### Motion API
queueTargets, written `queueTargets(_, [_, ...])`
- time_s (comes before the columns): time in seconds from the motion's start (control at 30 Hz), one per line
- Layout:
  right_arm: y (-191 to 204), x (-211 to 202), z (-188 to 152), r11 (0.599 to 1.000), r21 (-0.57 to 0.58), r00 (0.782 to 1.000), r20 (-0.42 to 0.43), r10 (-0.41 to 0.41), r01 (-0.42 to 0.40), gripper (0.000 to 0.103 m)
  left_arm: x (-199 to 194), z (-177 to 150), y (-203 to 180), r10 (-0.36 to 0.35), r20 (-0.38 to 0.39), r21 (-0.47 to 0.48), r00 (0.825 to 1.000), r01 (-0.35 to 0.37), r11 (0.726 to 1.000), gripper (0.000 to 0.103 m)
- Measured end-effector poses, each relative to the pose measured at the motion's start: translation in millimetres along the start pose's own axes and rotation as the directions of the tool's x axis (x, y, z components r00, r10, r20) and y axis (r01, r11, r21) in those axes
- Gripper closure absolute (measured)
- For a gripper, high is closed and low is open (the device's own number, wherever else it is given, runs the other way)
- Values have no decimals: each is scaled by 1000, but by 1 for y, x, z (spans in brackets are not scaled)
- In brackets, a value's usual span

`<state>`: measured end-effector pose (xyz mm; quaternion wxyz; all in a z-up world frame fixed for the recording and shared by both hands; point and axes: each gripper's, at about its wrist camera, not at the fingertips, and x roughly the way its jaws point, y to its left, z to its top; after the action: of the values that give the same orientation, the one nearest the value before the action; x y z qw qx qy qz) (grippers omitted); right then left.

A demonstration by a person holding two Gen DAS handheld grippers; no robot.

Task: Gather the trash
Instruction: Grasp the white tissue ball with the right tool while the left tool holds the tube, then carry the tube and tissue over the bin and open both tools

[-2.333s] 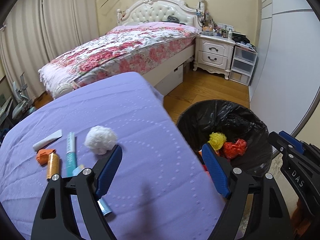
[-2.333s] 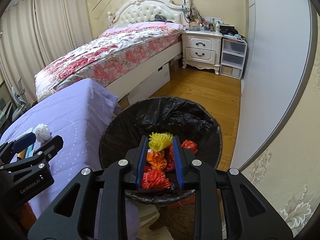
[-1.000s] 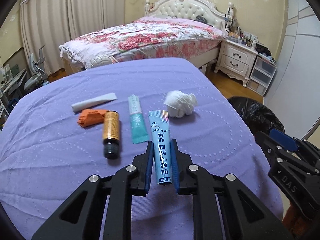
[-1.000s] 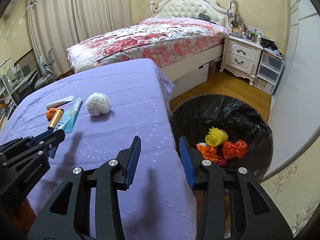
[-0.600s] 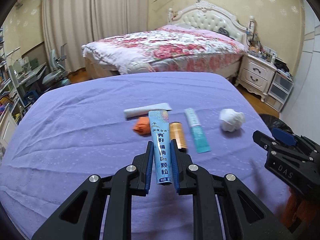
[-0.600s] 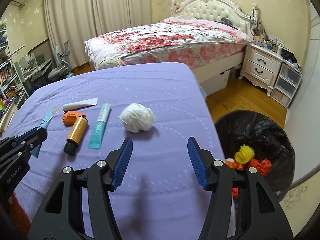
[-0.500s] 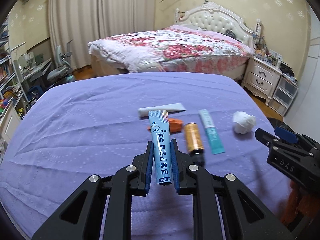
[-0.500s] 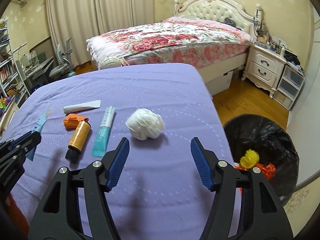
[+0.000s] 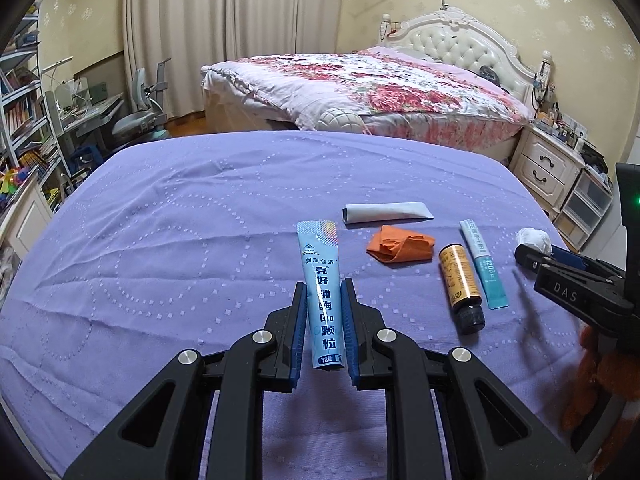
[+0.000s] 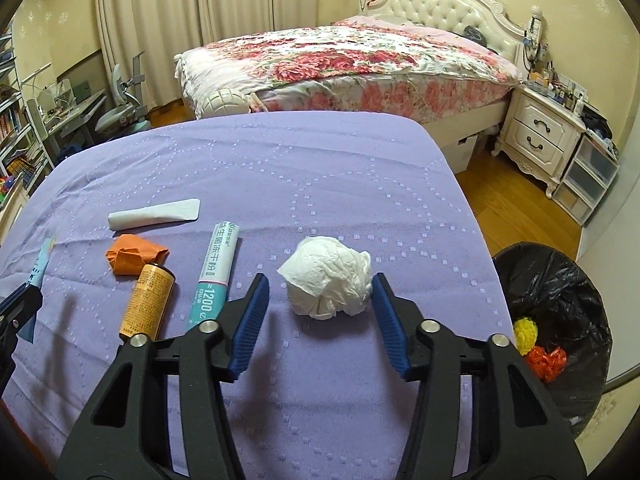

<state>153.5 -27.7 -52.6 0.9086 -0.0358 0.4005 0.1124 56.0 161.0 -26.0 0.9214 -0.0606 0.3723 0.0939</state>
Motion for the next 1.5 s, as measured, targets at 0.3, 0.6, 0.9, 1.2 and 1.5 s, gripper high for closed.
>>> queueTargets(0.3, [-7, -4, -4, 1000, 9, 1000, -4, 14, -14, 72, 0, -5, -7, -24, -5, 8, 1000, 24, 1000, 85])
queueTargets(0.6, [-35, -35, -23, 998, 56, 999, 32, -16, 14, 73, -8, -4, -43, -86, 11, 70, 996, 85, 994, 85])
queueTargets(0.9, [-89, -72, -45, 984, 129, 989, 71, -131, 121, 72, -18, -7, -112, -191, 16, 181, 981, 185, 966, 85])
queueTargets(1.2, [-151, -89, -62, 951, 218, 968, 73, -242, 221, 72, -25, -10, -195, -306, 13, 306, 952, 287, 908, 85])
queueTargets(1.5, [-195, -93, -69, 919, 288, 952, 65, -299, 268, 72, -9, -11, -260, -347, -26, 372, 938, 331, 867, 85])
